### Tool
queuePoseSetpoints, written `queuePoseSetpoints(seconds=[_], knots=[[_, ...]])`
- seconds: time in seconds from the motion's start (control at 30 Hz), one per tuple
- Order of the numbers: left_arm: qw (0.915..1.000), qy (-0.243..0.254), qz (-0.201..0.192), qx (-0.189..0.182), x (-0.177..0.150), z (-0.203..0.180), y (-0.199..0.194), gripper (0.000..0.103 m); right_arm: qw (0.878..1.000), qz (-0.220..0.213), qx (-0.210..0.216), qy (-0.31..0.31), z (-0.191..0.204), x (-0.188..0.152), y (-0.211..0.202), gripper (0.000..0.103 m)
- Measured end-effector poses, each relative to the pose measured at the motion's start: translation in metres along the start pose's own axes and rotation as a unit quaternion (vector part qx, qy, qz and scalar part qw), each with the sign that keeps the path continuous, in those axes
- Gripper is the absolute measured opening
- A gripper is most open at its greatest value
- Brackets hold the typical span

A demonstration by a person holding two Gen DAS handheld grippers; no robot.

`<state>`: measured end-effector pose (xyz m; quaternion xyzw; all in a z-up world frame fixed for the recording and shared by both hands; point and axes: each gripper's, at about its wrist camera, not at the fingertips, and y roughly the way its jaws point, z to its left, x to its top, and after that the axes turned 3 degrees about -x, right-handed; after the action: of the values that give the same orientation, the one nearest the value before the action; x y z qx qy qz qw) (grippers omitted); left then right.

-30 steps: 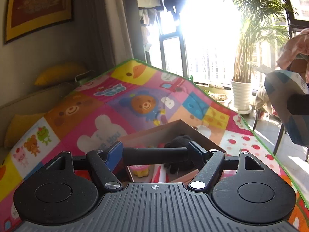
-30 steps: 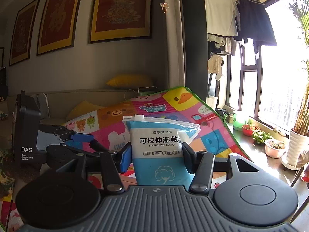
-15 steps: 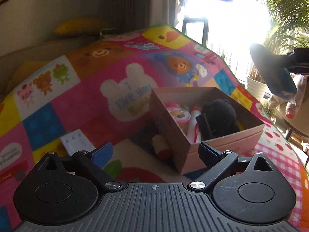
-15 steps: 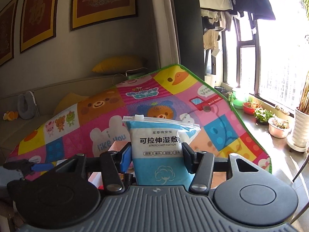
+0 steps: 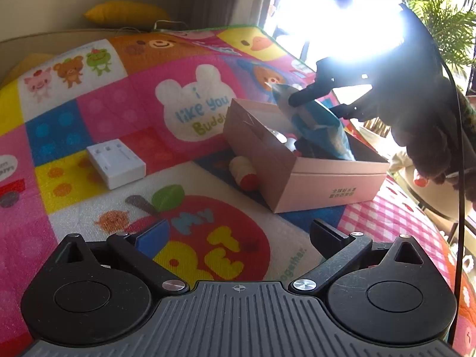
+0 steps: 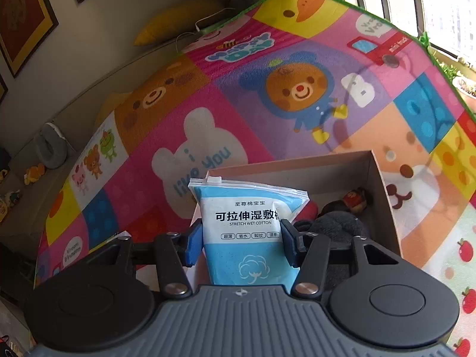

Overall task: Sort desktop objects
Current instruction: 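Lower the wipes pack into the pink box and open the right tool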

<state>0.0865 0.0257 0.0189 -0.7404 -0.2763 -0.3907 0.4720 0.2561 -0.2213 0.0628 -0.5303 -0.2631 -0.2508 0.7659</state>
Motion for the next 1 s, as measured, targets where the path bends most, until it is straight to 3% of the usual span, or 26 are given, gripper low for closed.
queuePoseSetpoints(seconds=[0.27, 0.43, 0.6, 0.7, 0.77, 0.87, 1.0], knots=[[0.9997, -0.02, -0.006, -0.014, -0.001, 0.005, -0.001, 0.103, 0.997, 0.004, -0.051, -0.056, 0.015, -0.026, -0.001, 0.053], [0.9995, -0.028, -0.005, -0.015, -0.002, 0.007, 0.0, 0.103, 0.989, 0.01, -0.086, -0.119, 0.021, -0.053, -0.008, 0.062], [0.9995, -0.03, -0.002, -0.012, -0.001, 0.007, 0.001, 0.103, 0.988, -0.018, -0.082, -0.131, 0.023, -0.053, -0.027, 0.062], [0.9994, -0.033, 0.0, -0.007, -0.002, 0.008, 0.001, 0.103, 0.985, -0.018, -0.088, -0.146, 0.032, -0.047, -0.018, 0.063], [0.9994, -0.034, -0.001, -0.006, -0.002, 0.008, 0.001, 0.103, 0.985, 0.004, -0.088, -0.147, 0.034, -0.039, -0.005, 0.05], [0.9993, -0.038, 0.0, -0.004, -0.002, 0.009, 0.001, 0.103, 0.992, 0.005, -0.085, -0.096, 0.03, -0.018, 0.002, 0.05], [0.9991, -0.042, 0.002, -0.005, -0.002, 0.01, 0.001, 0.103, 0.995, -0.029, -0.063, 0.065, -0.001, 0.018, -0.007, 0.051]])
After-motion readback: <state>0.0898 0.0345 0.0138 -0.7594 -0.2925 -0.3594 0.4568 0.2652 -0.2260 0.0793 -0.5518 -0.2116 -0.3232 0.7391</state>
